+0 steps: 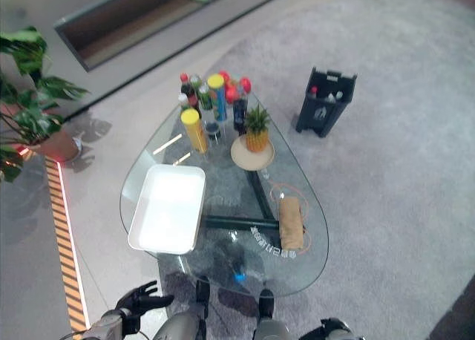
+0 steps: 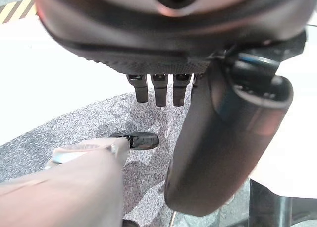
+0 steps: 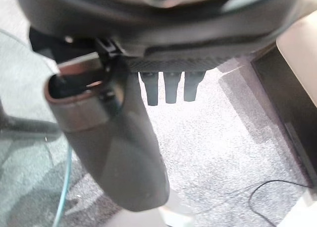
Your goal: Wipe the table with a cloth and put it in the basket.
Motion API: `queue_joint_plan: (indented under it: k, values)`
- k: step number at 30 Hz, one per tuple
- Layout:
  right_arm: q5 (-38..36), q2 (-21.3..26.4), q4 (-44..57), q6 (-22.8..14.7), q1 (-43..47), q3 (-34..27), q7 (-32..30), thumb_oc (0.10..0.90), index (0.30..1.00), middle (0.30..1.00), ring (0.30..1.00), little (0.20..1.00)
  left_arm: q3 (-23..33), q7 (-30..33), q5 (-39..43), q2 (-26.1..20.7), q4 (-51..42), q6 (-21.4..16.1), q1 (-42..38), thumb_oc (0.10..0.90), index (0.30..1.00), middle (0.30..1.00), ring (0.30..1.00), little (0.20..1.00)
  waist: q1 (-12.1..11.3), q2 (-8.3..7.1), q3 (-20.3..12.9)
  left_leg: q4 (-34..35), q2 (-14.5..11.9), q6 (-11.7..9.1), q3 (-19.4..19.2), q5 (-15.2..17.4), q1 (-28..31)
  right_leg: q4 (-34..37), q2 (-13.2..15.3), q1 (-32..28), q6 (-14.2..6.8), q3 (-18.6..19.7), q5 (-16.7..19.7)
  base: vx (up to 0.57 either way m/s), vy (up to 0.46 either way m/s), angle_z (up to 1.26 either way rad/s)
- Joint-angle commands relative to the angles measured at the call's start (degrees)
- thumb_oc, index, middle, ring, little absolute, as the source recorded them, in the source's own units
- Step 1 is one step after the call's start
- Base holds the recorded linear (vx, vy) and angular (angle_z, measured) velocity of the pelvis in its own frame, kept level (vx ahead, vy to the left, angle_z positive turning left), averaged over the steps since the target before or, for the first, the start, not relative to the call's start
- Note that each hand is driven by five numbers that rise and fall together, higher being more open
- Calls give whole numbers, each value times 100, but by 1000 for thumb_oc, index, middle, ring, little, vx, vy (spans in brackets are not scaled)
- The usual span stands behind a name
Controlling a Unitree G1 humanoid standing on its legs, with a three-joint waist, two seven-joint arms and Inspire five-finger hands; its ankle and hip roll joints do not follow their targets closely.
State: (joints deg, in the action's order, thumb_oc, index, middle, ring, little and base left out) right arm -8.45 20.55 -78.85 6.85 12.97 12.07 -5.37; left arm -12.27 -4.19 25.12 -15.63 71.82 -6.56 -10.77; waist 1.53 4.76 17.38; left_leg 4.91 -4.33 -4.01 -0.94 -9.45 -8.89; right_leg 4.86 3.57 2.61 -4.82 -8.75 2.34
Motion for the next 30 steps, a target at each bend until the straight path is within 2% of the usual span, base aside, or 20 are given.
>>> queue_joint_plan:
  k: [1,2,3,7,12,15,22,26,30]
  values:
    - [-338,212,-85,-45,187,10,-225,800,900,900,900,900,160,195,326,-337,79,-318,-488,800,900,900,900,900,-30,-184,352,-35,189,61,31,549,54,-500,114,815,-59,516,47,-109,0,-1]
    - [-338,213,-87,-46,191,10,-225,800,900,900,900,900,160,195,327,-338,81,-318,-491,800,900,900,900,900,-31,-185,345,-37,190,61,31,547,41,-510,114,832,-58,518,44,-127,-7,0]
    - [-500,317,-81,-100,281,27,-201,800,900,900,900,900,130,214,447,-402,50,-380,-645,800,900,900,900,900,-48,-186,568,-318,219,30,79,497,-282,-787,106,1099,-2,491,-1,-131,-4,1]
    - [-701,422,20,-91,550,46,-226,800,900,900,900,900,93,178,717,-600,-226,-518,-959,800,900,900,900,900,-91,-210,899,-1317,307,18,83,599,-1270,-1840,107,2044,66,338,-281,-144,-13,2]
    - [-1002,453,255,-257,593,-77,-442,800,900,900,900,900,95,289,732,-714,-587,-512,-1071,800,900,900,900,900,-174,-273,1078,-2394,429,108,155,866,-2294,-2903,114,3009,96,315,-572,-88,-69,15]
    - [-1046,493,337,-373,697,-158,-657,800,900,900,900,900,152,338,788,-753,-596,-531,-1086,800,900,900,900,900,-182,-296,1104,-2938,403,130,180,1062,-2760,-3354,79,3430,149,372,-730,-19,-31,10]
    - [-924,564,516,-742,764,-255,-1035,800,900,900,900,900,286,431,1046,-808,-656,-572,-1055,800,900,900,900,900,-169,-307,1174,-3437,313,180,177,1229,-3224,-3805,11,3906,219,442,-854,-9,-21,-9]
    - [-812,554,632,-1110,729,-339,-1531,800,900,900,900,900,427,457,1482,-781,-688,-684,-1010,800,900,900,900,900,-144,-291,1241,-3751,292,205,195,1340,-3486,-4067,8,4143,259,477,-924,-1,-3,-1]
    - [-711,567,747,-1289,741,-413,-1900,800,900,900,900,900,514,442,1613,-738,-668,-795,-935,800,900,900,900,900,-116,-278,1241,-3948,286,208,190,1414,-3676,-4213,-8,4319,294,492,-950,4,2,-3]
